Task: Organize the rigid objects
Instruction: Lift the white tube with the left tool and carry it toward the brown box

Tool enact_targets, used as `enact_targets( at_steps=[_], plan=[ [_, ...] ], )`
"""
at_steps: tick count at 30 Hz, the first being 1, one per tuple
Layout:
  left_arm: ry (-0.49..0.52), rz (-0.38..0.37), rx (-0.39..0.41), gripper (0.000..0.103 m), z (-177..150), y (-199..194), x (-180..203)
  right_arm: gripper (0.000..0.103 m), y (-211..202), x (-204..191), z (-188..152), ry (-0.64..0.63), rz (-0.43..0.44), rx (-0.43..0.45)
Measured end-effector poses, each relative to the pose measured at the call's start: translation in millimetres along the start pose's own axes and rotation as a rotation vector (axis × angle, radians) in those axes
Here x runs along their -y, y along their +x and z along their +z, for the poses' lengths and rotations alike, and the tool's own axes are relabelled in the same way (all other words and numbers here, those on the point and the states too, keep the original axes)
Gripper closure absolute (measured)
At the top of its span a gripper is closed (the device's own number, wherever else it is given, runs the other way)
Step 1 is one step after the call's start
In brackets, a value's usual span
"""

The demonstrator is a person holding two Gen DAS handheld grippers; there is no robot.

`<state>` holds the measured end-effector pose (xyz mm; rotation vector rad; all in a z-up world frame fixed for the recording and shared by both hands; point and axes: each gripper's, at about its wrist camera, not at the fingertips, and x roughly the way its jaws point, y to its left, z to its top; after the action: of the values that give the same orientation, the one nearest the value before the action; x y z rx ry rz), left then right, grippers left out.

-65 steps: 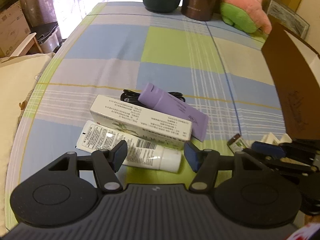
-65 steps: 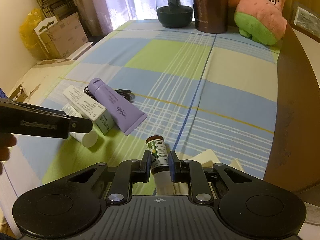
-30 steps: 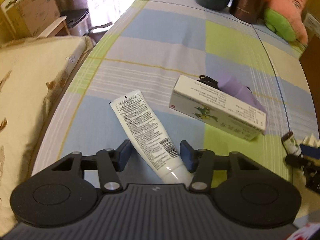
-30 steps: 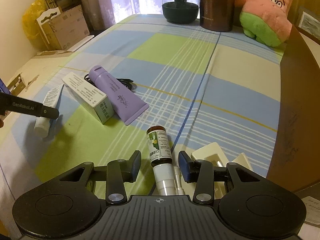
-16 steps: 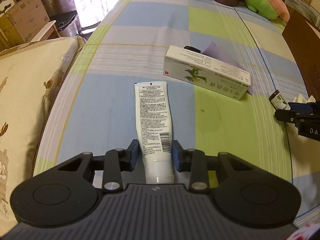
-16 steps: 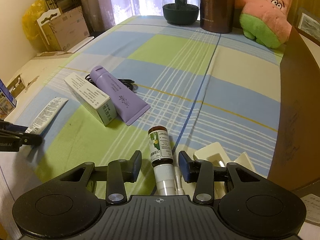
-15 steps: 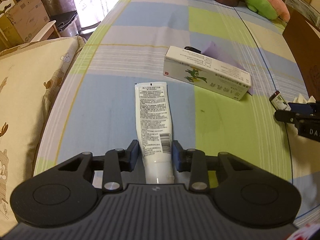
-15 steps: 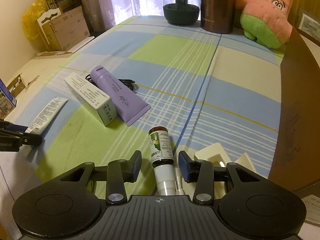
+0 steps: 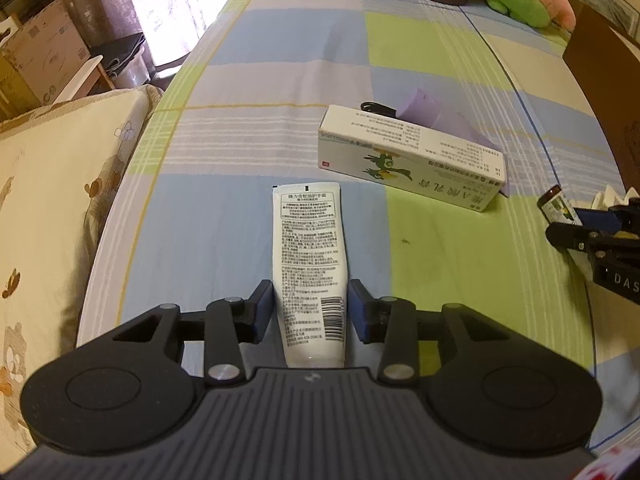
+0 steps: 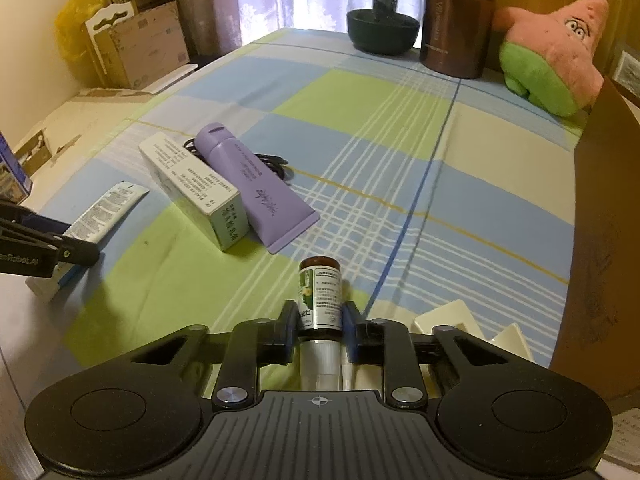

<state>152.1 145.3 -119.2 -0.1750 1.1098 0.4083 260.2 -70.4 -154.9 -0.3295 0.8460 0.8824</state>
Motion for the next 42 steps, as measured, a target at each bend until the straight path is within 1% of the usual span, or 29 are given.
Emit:
enact_targets(
  at_steps=[4, 13, 20, 30, 42],
  plan=[
    [0.017, 0.012, 0.001, 0.069, -1, -1, 4, 0.083, 0, -4, 0, -0.001, 0.001, -0.007],
    [0.016, -0.006, -0.017, 0.069, -14, -10, 7, 0.083, -8, -11, -7, 0.031, 0.047, -0.028],
    [0.017, -0.025, -0.014, 0.07, -23, -18, 11, 0.083, -22, -14, -8, 0.06, 0.068, -0.011],
    [0.037, -0.064, 0.035, 0.07, -23, -42, 23, 0.083, -41, -12, -10, 0.1, 0.075, 0.014],
    [0.074, -0.088, 0.09, 0.07, -14, -56, 40, 0.083, -56, -7, -10, 0.125, 0.068, 0.05]
  ],
)
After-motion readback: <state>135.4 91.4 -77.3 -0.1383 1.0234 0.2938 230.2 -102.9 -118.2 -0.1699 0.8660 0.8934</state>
